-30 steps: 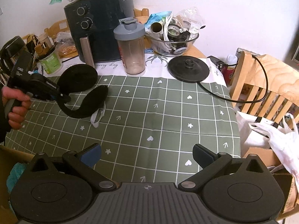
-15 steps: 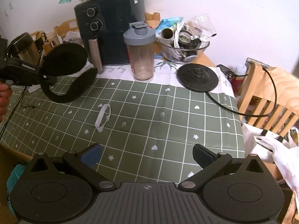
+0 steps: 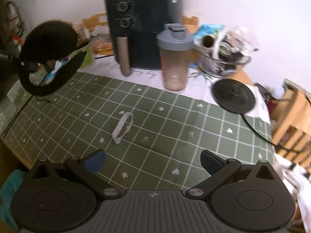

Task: Organize soft objects
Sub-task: 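Grasp the white elastic band with the right gripper while the left holds the earmuff, then lift the elastic band with the right gripper while the left carries the earmuff toward the box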

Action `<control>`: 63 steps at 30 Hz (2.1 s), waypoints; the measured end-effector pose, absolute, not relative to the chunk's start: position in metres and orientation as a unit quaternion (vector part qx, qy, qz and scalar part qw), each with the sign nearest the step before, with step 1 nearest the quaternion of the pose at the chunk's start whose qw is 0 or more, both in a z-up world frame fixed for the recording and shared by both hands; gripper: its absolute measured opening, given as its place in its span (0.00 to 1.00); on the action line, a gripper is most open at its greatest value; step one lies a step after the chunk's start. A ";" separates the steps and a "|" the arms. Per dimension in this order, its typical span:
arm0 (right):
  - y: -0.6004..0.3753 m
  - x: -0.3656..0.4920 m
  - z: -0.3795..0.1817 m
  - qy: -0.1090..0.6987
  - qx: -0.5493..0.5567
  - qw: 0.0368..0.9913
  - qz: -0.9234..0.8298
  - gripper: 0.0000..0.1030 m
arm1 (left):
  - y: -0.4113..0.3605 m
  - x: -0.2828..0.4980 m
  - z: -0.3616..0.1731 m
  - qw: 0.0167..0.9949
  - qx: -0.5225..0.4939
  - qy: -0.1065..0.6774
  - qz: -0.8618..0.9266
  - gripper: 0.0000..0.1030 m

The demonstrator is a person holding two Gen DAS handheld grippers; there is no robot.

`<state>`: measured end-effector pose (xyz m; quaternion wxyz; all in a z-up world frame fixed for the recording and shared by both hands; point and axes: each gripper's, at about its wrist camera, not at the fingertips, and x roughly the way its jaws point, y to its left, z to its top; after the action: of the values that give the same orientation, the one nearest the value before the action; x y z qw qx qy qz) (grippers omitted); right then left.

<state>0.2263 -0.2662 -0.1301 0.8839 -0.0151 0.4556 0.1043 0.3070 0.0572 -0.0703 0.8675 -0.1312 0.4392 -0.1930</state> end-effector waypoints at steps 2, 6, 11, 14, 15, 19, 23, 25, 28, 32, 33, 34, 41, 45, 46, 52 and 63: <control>-0.262 0.232 -0.136 0.454 -0.030 0.882 0.120 1.00 | 0.062 0.299 -0.063 0.873 -0.128 0.430 -0.188 0.08; -0.254 0.244 -0.149 0.454 -0.056 0.876 0.151 1.00 | 0.071 0.283 -0.051 0.879 -0.137 0.421 -0.177 0.08; -0.246 0.256 -0.166 0.458 -0.071 0.867 0.185 0.99 | 0.080 0.261 -0.039 0.885 -0.138 0.413 -0.165 0.08; -0.241 0.263 -0.175 0.460 -0.079 0.860 0.205 0.93 | 0.086 0.248 -0.034 0.888 -0.135 0.410 -0.159 0.08; -0.239 0.266 -0.179 0.461 -0.081 0.857 0.213 0.92 | 0.087 0.244 -0.032 0.889 -0.135 0.409 -0.157 0.08; -0.233 0.278 -0.194 0.466 -0.080 0.849 0.235 0.85 | 0.094 0.232 -0.028 0.889 -0.146 0.408 -0.147 0.08; -0.226 0.290 -0.211 0.472 -0.077 0.842 0.249 0.79 | 0.097 0.221 -0.022 0.892 -0.154 0.403 -0.138 0.08; -0.220 0.296 -0.220 0.476 -0.078 0.838 0.255 0.75 | 0.098 0.216 -0.019 0.894 -0.155 0.399 -0.132 0.08; -0.210 0.301 -0.230 0.476 -0.086 0.834 0.265 0.69 | 0.099 0.210 -0.014 0.896 -0.161 0.394 -0.123 0.08; -0.198 0.307 -0.242 0.478 -0.093 0.829 0.274 0.65 | 0.100 0.204 -0.012 0.897 -0.166 0.393 -0.113 0.08; -0.195 0.309 -0.245 0.481 -0.093 0.827 0.276 0.62 | 0.100 0.203 -0.012 0.898 -0.166 0.393 -0.110 0.08; -0.193 0.311 -0.249 0.483 -0.092 0.825 0.277 0.59 | 0.100 0.202 -0.012 0.898 -0.166 0.393 -0.106 0.08; -0.184 0.319 -0.265 0.486 -0.091 0.829 0.263 0.52 | 0.105 0.195 -0.016 0.895 -0.180 0.399 -0.084 0.08; -0.184 0.321 -0.267 0.479 -0.094 0.835 0.254 0.44 | 0.104 0.192 -0.019 0.892 -0.186 0.405 -0.079 0.08; -0.185 0.321 -0.267 0.477 -0.095 0.837 0.251 0.39 | 0.104 0.191 -0.020 0.890 -0.188 0.407 -0.079 0.08; -0.189 0.324 -0.267 0.471 -0.090 0.842 0.246 0.07 | 0.099 0.187 -0.025 0.885 -0.197 0.414 -0.079 0.08; -0.211 0.317 -0.246 0.474 -0.087 0.845 0.233 0.04 | 0.088 0.180 -0.020 0.886 -0.183 0.416 -0.094 0.08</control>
<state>0.3170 -0.2105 -0.2460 0.8449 -0.0874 0.4737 0.2327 0.1799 0.0876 -0.0200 0.8858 -0.1827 0.4159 -0.0945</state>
